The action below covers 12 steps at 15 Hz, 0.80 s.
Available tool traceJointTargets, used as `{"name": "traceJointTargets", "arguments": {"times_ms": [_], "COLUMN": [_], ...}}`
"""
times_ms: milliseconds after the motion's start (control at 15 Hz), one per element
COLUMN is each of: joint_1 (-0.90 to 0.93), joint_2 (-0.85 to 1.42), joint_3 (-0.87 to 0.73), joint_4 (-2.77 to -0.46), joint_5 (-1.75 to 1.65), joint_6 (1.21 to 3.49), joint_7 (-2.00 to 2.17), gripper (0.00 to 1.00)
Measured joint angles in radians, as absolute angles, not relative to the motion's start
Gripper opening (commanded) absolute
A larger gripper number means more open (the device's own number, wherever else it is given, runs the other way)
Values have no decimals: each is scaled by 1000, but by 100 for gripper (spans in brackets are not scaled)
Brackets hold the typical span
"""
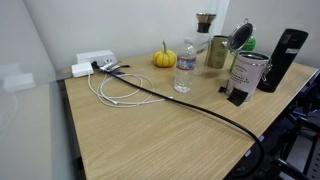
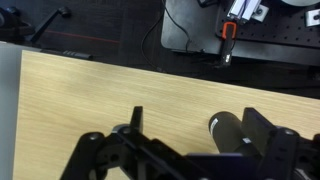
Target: Move the water from the left to the right
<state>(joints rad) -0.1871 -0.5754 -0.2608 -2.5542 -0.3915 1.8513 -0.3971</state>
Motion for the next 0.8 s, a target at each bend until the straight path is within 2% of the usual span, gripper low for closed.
{"name": "traceJointTargets", "arguments": {"times_ms": [333, 800], "joint_1": [-73, 61], "joint_2": [-600, -579], "joint_3": [-188, -135], "joint_4": [-2552, -2554], "joint_5": [-379, -342], "joint_6": [1900, 2101], "joint_7": [-397, -398], "gripper": [100, 100]}}
